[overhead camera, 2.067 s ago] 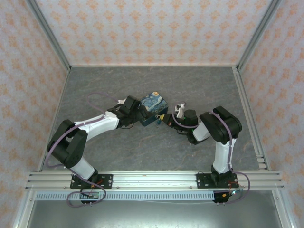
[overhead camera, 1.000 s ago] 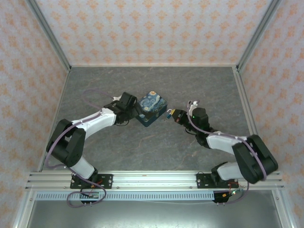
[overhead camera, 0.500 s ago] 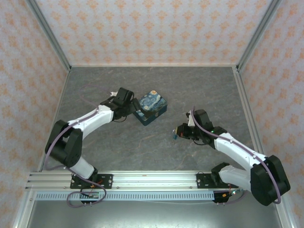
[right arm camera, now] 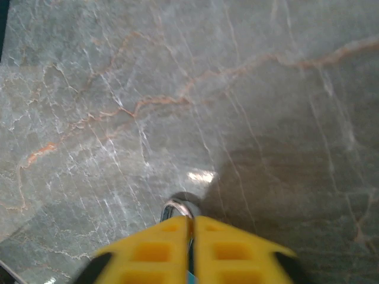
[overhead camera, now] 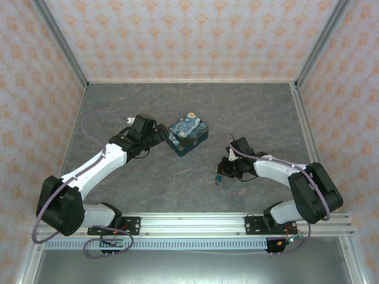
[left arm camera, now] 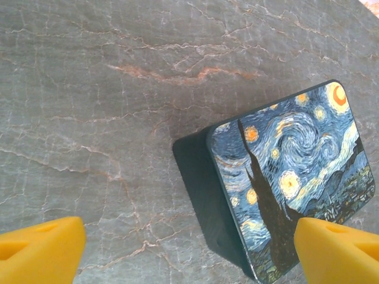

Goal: Unlock the padlock with the key

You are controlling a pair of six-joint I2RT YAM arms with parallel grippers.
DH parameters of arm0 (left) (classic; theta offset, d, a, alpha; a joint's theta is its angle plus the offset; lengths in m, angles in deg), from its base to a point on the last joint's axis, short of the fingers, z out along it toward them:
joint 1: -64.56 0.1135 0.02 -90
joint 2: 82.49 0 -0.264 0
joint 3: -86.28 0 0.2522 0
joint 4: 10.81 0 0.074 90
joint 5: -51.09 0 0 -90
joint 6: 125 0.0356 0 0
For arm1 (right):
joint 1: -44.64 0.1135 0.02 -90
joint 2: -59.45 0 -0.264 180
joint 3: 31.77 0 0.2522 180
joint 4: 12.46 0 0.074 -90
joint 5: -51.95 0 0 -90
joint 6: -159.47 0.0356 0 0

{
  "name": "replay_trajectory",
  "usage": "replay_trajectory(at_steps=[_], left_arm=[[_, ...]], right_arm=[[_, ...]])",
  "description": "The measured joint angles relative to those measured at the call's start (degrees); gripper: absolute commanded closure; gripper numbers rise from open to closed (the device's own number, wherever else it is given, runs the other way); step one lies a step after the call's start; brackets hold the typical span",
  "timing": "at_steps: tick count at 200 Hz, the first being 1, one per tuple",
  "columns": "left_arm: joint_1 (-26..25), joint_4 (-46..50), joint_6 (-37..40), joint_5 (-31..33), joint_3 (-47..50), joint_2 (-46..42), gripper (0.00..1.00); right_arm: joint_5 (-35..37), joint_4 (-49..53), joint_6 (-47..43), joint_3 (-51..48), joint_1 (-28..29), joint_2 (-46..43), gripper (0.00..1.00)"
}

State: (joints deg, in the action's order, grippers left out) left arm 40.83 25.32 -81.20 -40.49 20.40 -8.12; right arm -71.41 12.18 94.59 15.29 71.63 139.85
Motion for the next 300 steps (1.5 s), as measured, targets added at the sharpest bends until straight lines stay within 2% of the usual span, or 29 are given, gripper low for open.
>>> replay_trajectory(at_steps=[12,62,80,103,124,145,173,196,227,262,300], left_arm=[[0.0,0.7,0.0,0.2,0.2,-1.0,0.08],[0.0,1.9,2.7,3.8,1.4,-8.9,0.08],[0.0,1.8,5.8,7.1,2.8,-12.1,0.08],[0.0,0.5,10.8,14.0,5.3,-15.8,0.08],[0.0,-2.8,16.3,20.6,7.8,-18.4,0.08],[0.0,-7.6,22.9,26.4,10.8,-19.5,0.08],[0.0,-12.8,31.4,32.6,14.7,-19.6,0.07],[0.4,-19.9,38.1,35.1,18.9,-19.0,0.07],[2.8,-29.4,44.3,34.9,24.7,-15.3,0.07],[5.9,-38.7,47.3,31.7,29.4,-12.0,0.06],[8.7,-48.3,48.3,27.2,31.6,-6.3,0.07]], right_arm=[[1.2,0.0,-0.3,1.1,0.0,-0.3,0.61],[10.5,4.4,-5.8,5.5,-2.5,-9.6,0.40],[16.1,5.9,-8.8,5.9,-4.7,-15.2,0.25],[25.2,6.3,-15.1,5.8,-7.1,-22.4,0.00],[31.9,1.5,-20.7,3.0,-9.7,-28.1,0.01],[36.5,-6.5,-24.5,-2.7,-13.1,-29.2,0.01],[38.6,-19.6,-25.9,-9.8,-18.3,-21.5,0.01],[38.7,-32.0,-27.3,-13.6,-19.8,-13.4,0.01],[37.0,-45.5,-29.7,-14.9,-21.2,-4.5,0.01],[33.4,-56.5,-30.3,-14.8,-23.9,3.7,0.01],[30.8,-55.4,-29.3,-11.5,-26.5,7.0,0.01]])
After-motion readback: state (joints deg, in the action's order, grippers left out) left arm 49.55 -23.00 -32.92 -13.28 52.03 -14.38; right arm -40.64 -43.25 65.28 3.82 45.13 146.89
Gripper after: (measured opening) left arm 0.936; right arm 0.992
